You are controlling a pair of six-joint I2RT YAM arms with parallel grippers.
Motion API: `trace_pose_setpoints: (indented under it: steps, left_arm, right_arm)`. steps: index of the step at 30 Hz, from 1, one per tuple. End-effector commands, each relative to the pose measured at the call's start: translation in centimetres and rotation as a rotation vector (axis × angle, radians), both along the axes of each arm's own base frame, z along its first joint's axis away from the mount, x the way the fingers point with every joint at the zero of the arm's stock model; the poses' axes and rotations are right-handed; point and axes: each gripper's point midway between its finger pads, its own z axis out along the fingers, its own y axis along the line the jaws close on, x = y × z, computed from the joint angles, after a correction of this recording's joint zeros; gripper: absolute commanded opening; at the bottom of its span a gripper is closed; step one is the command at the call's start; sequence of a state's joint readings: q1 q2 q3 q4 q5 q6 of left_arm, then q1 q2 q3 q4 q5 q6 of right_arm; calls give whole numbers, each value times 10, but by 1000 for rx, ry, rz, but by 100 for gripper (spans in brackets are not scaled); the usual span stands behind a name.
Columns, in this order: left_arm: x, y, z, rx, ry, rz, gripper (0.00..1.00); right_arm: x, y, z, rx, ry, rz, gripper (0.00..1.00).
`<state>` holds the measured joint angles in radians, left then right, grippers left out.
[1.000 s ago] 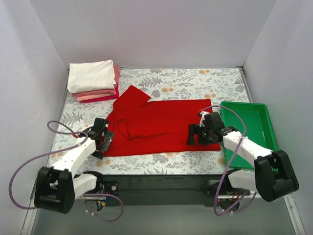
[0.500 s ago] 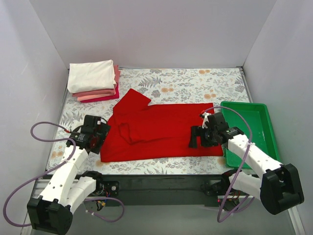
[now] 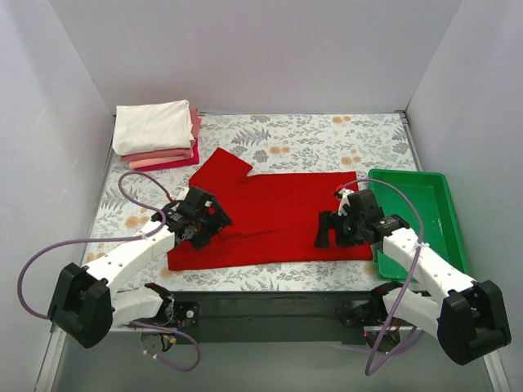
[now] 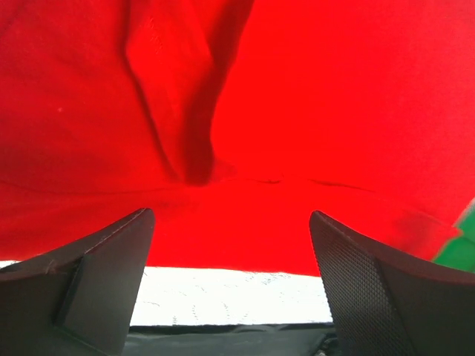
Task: Fold and stack the t-shirts
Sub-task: Fold the tshirt
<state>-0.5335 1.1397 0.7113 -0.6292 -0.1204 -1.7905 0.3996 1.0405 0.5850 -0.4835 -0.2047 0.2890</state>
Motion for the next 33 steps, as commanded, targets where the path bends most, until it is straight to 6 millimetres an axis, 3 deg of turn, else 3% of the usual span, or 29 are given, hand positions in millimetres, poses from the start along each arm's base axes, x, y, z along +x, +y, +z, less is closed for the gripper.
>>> trace_pose_setpoints:
  steps: [1, 4, 10, 13, 22, 26, 33]
  left_arm:
    - [-1, 5, -12, 46, 26, 38, 83]
    - [-2, 12, -23, 101, 45, 46, 79]
    - [-3, 8, -38, 123, 85, 25, 56]
    - [-2, 12, -43, 143, 94, 44, 50]
    - [10, 6, -43, 134, 74, 55, 26]
    - [13, 2, -47, 143, 90, 47, 0]
    - [16, -6, -45, 141, 87, 9, 0]
  right_arm:
    - [-2, -2, -3, -8, 10, -17, 98]
    - [-2, -3, -5, -11, 17, -22, 98]
    - [-6, -5, -12, -25, 39, -28, 98]
    - [-6, -6, -13, -29, 39, -33, 98]
    - [-5, -7, -13, -34, 35, -35, 98]
    - [-6, -8, -14, -39, 34, -35, 98]
    - [-7, -6, -13, -28, 34, -29, 98]
